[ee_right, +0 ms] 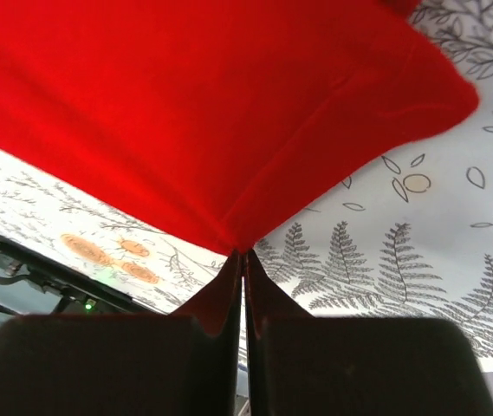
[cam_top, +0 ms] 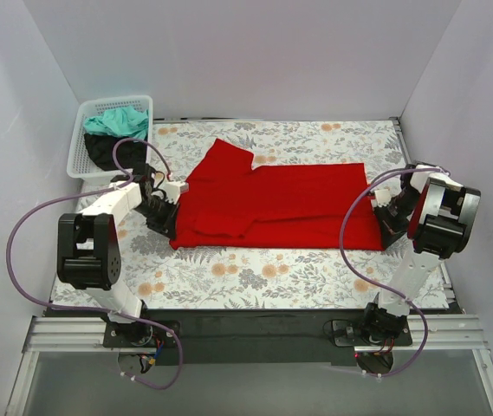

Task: Fold and stack the t-shirts
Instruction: Fold the tshirt

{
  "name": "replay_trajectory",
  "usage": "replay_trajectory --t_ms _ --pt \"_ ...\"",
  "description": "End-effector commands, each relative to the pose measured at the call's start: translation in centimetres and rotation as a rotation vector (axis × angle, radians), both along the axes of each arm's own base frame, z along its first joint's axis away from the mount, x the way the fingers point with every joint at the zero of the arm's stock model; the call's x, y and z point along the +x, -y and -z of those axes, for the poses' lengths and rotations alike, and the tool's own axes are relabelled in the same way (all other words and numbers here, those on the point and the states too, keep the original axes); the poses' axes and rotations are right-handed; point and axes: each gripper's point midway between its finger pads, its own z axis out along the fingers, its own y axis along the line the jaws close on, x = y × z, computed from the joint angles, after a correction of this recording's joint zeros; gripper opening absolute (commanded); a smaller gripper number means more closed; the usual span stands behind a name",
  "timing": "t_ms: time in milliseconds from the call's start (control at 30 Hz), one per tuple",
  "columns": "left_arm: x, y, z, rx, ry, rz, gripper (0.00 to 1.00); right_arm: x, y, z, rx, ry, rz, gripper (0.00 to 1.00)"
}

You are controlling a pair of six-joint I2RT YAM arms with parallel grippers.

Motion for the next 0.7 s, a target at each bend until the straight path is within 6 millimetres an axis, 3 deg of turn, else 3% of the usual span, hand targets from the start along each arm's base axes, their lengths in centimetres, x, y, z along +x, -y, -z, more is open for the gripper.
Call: replay_trajectory --t_ms 0,233,267,300,333,400,433,500,633,667 --pt "-1.4 -1.5 0.1 0.075 0.015 0.028 0.00 0.4 1.5 0.9 -0.064 0.037 -0.036 0.01" --pt "-3.9 -2.5 1.0 0.120 -0.010 0.091 0.00 -1.2 1.0 0.7 -0.056 0.036 -0.073 0.01" --pt "-4.0 -2.3 0.8 0.107 -0.009 0.104 0.00 -1.5 0.8 0.3 -0.041 0.035 -0.091 0.06" --pt "-3.9 -1.9 0.5 0.085 -0.003 0.113 0.01 -1.7 0.4 0.0 -0.020 0.037 -0.097 0.27" --pt "-3.0 -1.7 -0.5 0.077 0.031 0.118 0.19 -1.4 -0.4 -0.7 0.031 0.059 -0.099 0.38" --pt "-1.6 -1.3 -1.9 0.052 0.092 0.141 0.32 -0.7 -0.8 -2.2 0.057 0.096 -0.107 0.59" --pt "0.5 -0.8 -3.8 0.032 0.167 0.144 0.39 1.5 -0.8 -3.7 0.069 0.168 -0.109 0.62" --pt "2.9 -0.2 -5.4 0.005 0.219 0.126 0.50 3.3 -0.8 -4.8 0.083 0.210 -0.100 0.67" --pt "10.1 1.3 -8.3 -0.068 0.327 0.054 0.57 9.8 -0.5 -7.3 0.092 0.356 -0.098 0.68" --pt "12.7 1.7 -8.9 -0.083 0.358 0.038 0.57 12.3 -0.1 -7.8 0.078 0.396 -0.101 0.68"
